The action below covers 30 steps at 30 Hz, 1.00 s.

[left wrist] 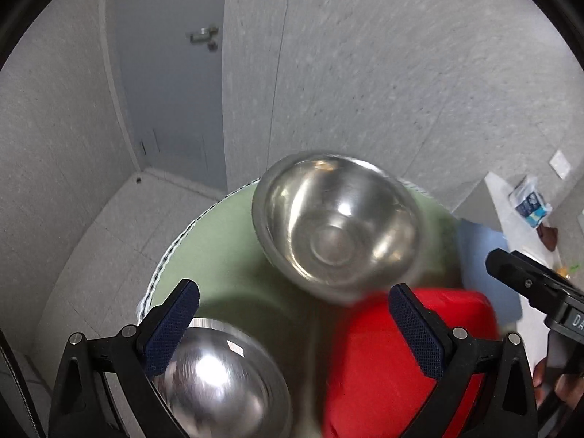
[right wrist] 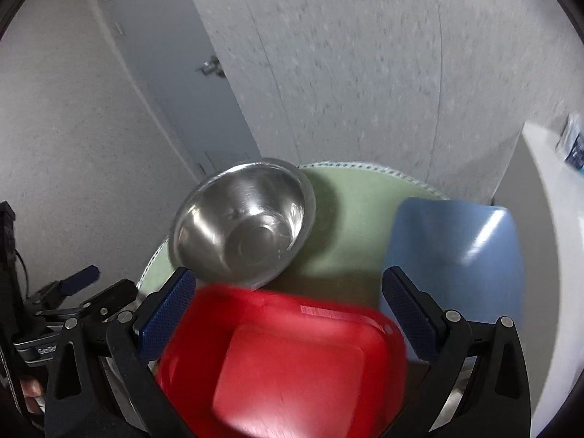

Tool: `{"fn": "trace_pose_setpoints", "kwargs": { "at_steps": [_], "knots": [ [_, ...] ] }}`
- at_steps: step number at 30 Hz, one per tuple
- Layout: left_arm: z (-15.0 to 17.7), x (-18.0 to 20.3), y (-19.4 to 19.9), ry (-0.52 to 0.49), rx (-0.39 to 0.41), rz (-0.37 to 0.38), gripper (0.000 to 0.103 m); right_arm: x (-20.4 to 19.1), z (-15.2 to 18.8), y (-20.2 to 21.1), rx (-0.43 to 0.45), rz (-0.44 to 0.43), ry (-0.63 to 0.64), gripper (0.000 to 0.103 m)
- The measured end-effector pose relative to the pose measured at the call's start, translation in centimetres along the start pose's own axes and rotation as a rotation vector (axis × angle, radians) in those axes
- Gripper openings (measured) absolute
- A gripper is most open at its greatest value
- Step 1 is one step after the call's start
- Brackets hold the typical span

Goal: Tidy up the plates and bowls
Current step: 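Grasp the large steel bowl rim with the left tool while the right tool grasps its opposite rim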

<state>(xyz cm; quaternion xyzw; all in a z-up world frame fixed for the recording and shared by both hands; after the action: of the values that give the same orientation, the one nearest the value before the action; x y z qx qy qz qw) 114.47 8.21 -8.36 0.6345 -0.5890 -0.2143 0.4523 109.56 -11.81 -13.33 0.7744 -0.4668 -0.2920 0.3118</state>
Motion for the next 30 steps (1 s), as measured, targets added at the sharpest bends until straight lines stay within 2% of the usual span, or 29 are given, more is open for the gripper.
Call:
{"fn": "trace_pose_setpoints", "kwargs": {
  "at_steps": [5,8,10,11,13,14,15,18,22,30],
  "knots": [
    [-6.3,0.0,-7.3,0.000,-0.090,-0.045,0.095,2.0,-1.6,-5.4,-0.102,0.026,-0.056,0.103],
    [-8.1,0.2,-11.2,-0.010,-0.152,-0.079,0.078,3.1,-1.8,-8.6,-0.168,0.021,-0.100,0.100],
    [-9.4,0.7,-14.1,-0.029,-0.204,-0.085,0.067,3.3,-1.6,-10.1,-0.211,0.010,-0.122,0.083],
    [-9.8,0.9,-15.2,-0.037,-0.225,-0.087,0.061,3.4,-1.4,-10.9,-0.232,0.003,-0.129,0.079],
    [-10.5,1.3,-16.9,-0.051,-0.251,-0.074,0.038,3.8,-1.4,-12.3,-0.265,-0.002,-0.129,0.055],
    [-11.0,1.8,-17.8,-0.062,-0.261,-0.065,0.033,3.8,-1.5,-12.6,-0.275,-0.008,-0.129,0.048],
    [-11.6,2.3,-18.4,-0.069,-0.261,-0.045,0.025,3.7,-1.4,-12.9,-0.287,-0.020,-0.130,0.035],
    [-13.1,3.0,-19.9,-0.104,-0.231,-0.052,0.023,3.0,-1.3,-13.6,-0.292,-0.080,-0.121,0.018],
    [-15.1,3.9,-21.0,-0.084,-0.169,-0.033,0.021,2.5,-2.0,-12.8,-0.244,-0.063,-0.074,0.018],
    [-16.8,6.8,-18.1,-0.084,-0.014,-0.017,0.021,1.3,-4.6,-7.3,-0.107,-0.050,-0.012,0.018]
  ]
}}
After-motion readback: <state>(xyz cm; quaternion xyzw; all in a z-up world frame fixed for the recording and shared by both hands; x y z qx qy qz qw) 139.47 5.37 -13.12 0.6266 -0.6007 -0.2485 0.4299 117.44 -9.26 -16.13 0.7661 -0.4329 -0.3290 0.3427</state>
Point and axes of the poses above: each gripper's, at about its wrist camera, not at the fingertips, and y roughly against the way its jaws point, x to its right, z to its underside, the point moved 7 cm from there along -y, roughly the way its jaws point, and after that the axes turned 11 degrees about y, right-handed, at the moved point
